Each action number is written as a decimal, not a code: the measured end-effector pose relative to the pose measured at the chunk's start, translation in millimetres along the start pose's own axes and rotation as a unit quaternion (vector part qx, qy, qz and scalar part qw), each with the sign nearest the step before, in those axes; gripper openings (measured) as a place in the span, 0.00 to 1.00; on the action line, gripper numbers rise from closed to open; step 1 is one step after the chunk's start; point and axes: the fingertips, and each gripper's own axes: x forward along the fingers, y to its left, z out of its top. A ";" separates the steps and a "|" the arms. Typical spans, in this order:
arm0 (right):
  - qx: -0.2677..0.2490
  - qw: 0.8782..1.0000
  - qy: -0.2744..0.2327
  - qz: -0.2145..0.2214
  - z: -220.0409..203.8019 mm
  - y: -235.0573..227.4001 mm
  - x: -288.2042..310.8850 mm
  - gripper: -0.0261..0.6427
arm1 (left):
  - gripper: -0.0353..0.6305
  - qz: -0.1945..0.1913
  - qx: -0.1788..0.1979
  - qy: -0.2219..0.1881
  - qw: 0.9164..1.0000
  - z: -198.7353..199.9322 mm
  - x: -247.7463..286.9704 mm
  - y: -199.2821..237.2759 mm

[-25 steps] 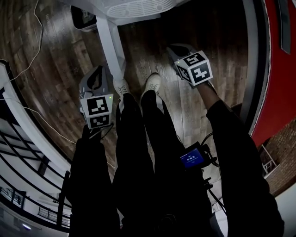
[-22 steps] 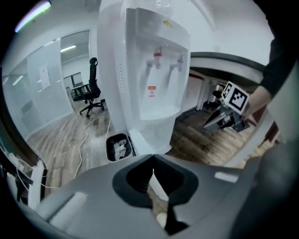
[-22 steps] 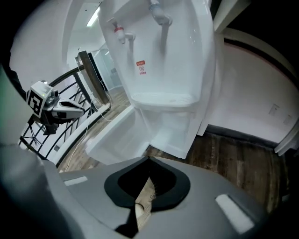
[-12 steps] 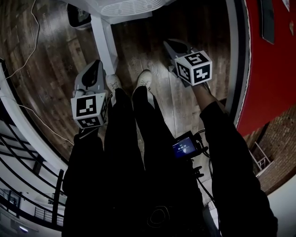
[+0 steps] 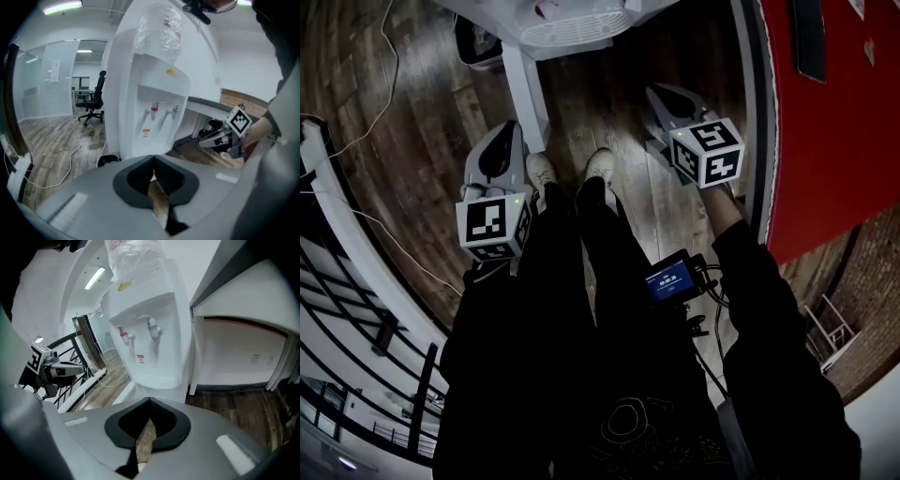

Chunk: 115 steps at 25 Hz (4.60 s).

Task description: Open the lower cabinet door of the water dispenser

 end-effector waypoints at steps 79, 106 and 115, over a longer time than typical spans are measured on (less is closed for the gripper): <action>-0.032 0.912 -0.390 -0.127 295.2 137.6 -332.2 0.03 | 0.06 0.007 0.015 -0.284 0.959 337.5 -239.6 -23.1; -0.023 0.925 -0.356 -0.129 302.9 129.8 -321.3 0.03 | 0.06 0.002 0.071 -0.305 0.950 366.6 -234.9 -47.4; -0.027 0.927 -0.353 -0.124 301.0 134.0 -320.8 0.03 | 0.06 0.001 0.054 -0.310 0.949 361.0 -234.5 -46.2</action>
